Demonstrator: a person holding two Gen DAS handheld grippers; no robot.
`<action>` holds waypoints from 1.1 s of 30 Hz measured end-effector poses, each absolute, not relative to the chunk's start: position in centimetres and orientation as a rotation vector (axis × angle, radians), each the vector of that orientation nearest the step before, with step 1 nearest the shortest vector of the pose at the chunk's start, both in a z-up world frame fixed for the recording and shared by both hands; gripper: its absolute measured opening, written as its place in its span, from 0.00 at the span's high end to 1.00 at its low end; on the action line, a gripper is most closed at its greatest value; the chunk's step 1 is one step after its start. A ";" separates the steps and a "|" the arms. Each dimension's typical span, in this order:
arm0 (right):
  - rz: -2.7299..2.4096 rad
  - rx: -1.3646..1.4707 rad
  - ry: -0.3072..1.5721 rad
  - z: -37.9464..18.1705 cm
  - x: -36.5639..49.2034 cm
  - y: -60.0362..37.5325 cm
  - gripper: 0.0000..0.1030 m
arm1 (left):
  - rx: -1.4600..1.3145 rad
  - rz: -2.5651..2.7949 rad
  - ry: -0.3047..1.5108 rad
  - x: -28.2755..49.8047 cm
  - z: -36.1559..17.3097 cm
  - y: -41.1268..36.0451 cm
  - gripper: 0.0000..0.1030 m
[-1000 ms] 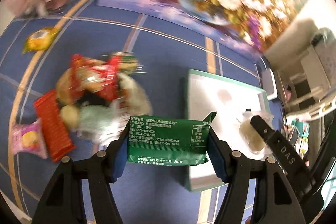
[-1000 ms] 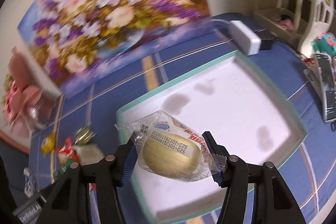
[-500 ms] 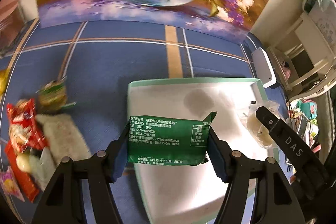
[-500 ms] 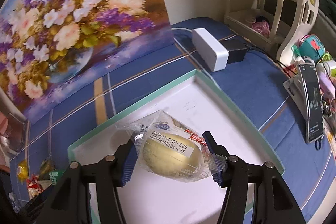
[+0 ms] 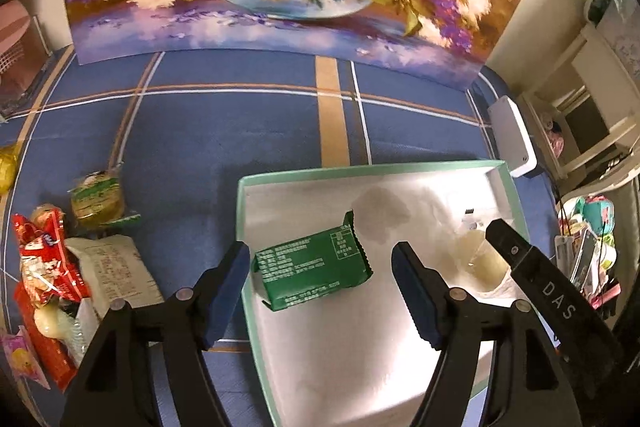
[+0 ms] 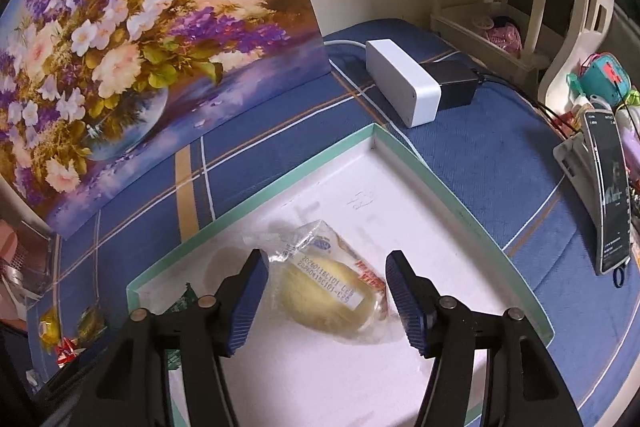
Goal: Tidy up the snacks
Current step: 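Lower the green pack into the tray and open the left tool while the right tool releases the bun there, then move both tools back toward the snack pile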
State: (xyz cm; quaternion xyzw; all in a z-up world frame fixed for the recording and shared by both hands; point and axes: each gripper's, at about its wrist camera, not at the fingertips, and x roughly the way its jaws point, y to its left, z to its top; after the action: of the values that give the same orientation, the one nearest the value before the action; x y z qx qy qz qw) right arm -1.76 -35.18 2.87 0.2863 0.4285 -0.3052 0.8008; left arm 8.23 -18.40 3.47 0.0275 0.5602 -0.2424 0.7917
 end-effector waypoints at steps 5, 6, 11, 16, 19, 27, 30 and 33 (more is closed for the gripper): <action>-0.618 0.607 0.907 3.9 -1.9 -34.8 0.33 | 0.022 -0.492 1.189 8.6 4.4 -17.1 0.14; -0.606 0.612 0.905 4.0 -1.9 -34.7 0.28 | 0.007 -0.474 1.178 8.7 4.5 -16.5 0.10; -0.595 0.627 0.890 4.4 -2.2 -34.5 0.12 | -0.015 -0.378 1.135 8.9 4.7 -14.0 0.03; -0.583 0.613 0.891 4.5 -2.2 -33.9 0.00 | -0.029 -0.313 1.127 8.9 4.1 -11.8 0.03; -0.569 0.608 0.893 4.6 -2.1 -33.4 0.00 | -0.048 -0.285 1.132 8.7 3.7 -10.5 0.02; -0.498 0.649 0.890 4.9 -2.2 -32.1 0.00 | -0.074 -0.233 1.103 7.5 4.4 -7.6 0.02; -0.480 0.622 0.884 5.3 -2.2 -30.9 0.00 | -0.059 -0.208 1.076 7.0 5.2 -6.6 0.02; -0.483 0.582 0.892 5.8 -2.2 -29.5 0.00 | -0.041 -0.175 1.049 6.2 6.2 -5.1 0.02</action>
State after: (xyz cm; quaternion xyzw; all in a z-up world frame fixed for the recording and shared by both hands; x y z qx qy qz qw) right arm -2.20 -29.45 5.84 0.2745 0.4211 -0.2278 0.8339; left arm 6.22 -5.11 6.19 -0.0193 0.5002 -0.0835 0.8616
